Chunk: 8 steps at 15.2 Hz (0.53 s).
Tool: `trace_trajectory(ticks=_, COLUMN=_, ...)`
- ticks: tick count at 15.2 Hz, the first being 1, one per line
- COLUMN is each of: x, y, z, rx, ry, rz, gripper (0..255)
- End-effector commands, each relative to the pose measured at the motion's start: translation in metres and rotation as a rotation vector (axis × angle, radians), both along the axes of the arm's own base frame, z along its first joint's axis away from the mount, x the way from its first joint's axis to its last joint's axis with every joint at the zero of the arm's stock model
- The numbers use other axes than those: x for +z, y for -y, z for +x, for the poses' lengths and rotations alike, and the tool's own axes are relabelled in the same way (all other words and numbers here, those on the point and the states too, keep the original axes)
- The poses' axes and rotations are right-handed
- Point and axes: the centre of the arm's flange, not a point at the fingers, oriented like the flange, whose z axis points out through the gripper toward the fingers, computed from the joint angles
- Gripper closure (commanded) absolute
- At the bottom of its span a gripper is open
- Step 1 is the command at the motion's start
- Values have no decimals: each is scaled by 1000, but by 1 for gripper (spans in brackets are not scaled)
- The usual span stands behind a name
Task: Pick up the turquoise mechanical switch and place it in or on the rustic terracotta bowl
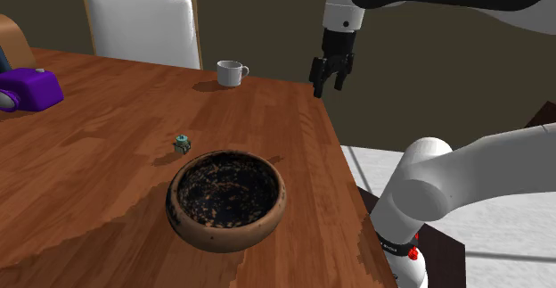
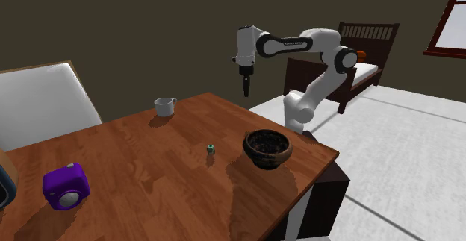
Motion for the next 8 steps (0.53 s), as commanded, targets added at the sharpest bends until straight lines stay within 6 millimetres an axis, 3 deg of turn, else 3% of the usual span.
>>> trace_trajectory(ticks=1, x=0, y=0, z=0, rx=0, ry=0, rz=0, gripper=0)
trace_trajectory(ticks=8, x=-19, y=-72, z=55, rx=27, ry=-9, rz=7, gripper=0)
